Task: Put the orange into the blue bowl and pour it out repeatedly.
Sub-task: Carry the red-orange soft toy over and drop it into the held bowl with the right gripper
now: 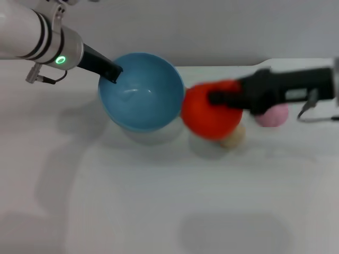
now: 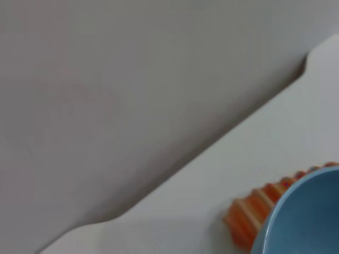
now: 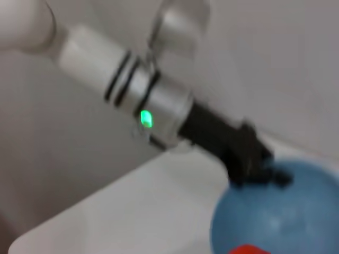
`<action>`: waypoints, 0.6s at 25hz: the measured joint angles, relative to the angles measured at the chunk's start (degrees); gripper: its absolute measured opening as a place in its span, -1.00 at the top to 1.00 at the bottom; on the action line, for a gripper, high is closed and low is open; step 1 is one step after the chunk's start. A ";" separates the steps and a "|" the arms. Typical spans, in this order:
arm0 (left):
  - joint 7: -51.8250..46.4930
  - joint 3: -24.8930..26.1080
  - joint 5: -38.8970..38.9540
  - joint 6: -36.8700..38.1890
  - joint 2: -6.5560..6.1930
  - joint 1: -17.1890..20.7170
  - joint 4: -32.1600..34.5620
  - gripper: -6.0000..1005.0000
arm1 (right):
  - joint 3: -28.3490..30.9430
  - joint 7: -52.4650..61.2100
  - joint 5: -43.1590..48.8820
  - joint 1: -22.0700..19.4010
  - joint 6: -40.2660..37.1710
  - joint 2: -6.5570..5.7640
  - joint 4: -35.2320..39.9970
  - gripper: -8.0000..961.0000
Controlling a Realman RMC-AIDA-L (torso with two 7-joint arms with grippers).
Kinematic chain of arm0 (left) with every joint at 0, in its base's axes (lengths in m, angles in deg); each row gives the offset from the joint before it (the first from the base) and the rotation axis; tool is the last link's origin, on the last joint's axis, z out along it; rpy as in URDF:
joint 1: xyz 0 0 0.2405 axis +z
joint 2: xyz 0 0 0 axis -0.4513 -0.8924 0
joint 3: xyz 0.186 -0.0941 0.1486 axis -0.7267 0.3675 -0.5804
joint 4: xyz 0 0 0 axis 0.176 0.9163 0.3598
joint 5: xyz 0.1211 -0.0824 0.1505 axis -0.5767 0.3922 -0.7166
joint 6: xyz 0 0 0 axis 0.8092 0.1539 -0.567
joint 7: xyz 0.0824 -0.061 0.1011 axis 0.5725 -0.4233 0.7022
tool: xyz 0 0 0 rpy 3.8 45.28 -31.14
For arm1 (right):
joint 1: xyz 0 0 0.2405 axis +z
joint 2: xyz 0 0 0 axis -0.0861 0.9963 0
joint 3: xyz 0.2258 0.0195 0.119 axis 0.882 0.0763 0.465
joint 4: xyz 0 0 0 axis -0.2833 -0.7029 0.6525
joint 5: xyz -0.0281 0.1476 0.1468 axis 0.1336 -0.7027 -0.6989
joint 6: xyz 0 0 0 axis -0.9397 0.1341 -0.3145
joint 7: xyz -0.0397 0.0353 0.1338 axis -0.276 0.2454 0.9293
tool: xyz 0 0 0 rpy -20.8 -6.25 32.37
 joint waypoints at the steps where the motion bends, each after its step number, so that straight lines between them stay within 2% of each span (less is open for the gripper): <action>1: 0.01 -0.54 0.05 0.45 0.00 -0.19 -0.02 0.99 | 1.19 0.94 -0.12 -0.09 -0.36 0.02 2.04 0.75; 5: -0.40 -3.72 0.84 2.49 0.21 -0.80 0.04 0.99 | 5.14 2.57 -0.10 1.53 -0.57 -0.19 3.91 0.82; 10: -0.31 -7.70 5.91 3.34 0.45 -0.92 0.24 0.99 | 5.96 1.62 0.33 5.67 1.10 -0.27 -4.16 0.90; 15: 0.05 -8.51 7.73 3.09 0.40 -0.94 0.33 0.99 | 4.47 0.24 2.14 9.33 2.16 -0.20 -11.72 0.91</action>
